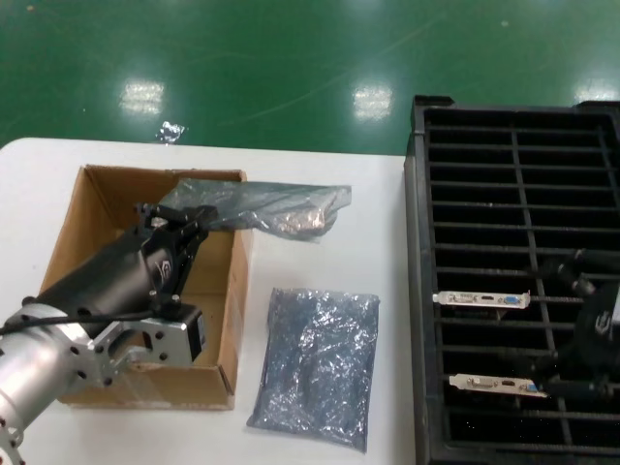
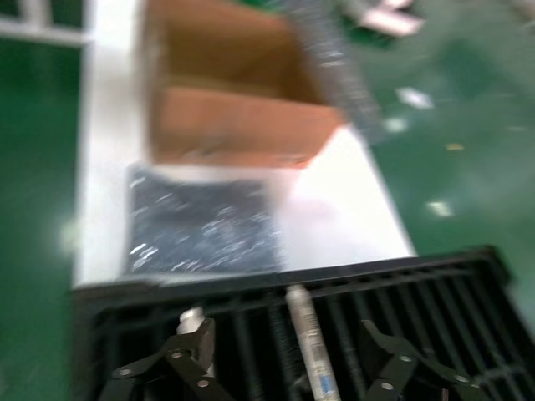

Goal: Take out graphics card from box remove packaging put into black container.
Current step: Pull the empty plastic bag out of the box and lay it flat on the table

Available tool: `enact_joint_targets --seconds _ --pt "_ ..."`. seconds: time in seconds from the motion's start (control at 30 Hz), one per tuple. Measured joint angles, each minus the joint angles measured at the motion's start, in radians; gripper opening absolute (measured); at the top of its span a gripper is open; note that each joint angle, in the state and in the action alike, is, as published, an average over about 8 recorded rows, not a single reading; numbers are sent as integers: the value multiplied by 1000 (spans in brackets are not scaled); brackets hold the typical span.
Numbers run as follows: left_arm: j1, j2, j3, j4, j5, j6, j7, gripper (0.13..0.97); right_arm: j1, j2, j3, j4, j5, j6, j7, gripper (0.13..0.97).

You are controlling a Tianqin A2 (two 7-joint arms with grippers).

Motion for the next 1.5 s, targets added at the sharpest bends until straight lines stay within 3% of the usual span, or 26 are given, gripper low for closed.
enact_joint_targets --seconds 0.07,0.2,0.33,0.47,0.63,0.8,1.07,1.17,1.27,1.5 --pt "0 0 0 0 0 0 0 138 -61 -10 49 -15 6 74 11 576" --pt "0 0 0 0 0 0 0 138 -174 -46 141 -58 43 214 21 576" --pt "0 0 0 0 0 0 0 138 -259 -100 225 -114 130 320 24 674" --pt "0 0 0 0 0 0 0 138 -309 -165 309 -175 259 362 23 771" --pt "2 9 4 -9 10 6 -3 138 -332 -213 370 -218 365 361 18 834" --pt "9 52 43 -41 57 11 4 138 -334 -216 374 -221 374 360 17 898" --pt "43 181 183 -56 176 18 41 138 -334 -216 374 -222 375 360 17 960" --pt "59 218 218 -48 213 24 48 138 -334 -216 374 -222 376 360 17 961" --pt "66 234 234 -40 233 22 55 138 -334 -216 374 -222 376 360 17 963" --pt "68 238 238 -38 237 21 56 138 -334 -216 374 -222 376 360 17 966"
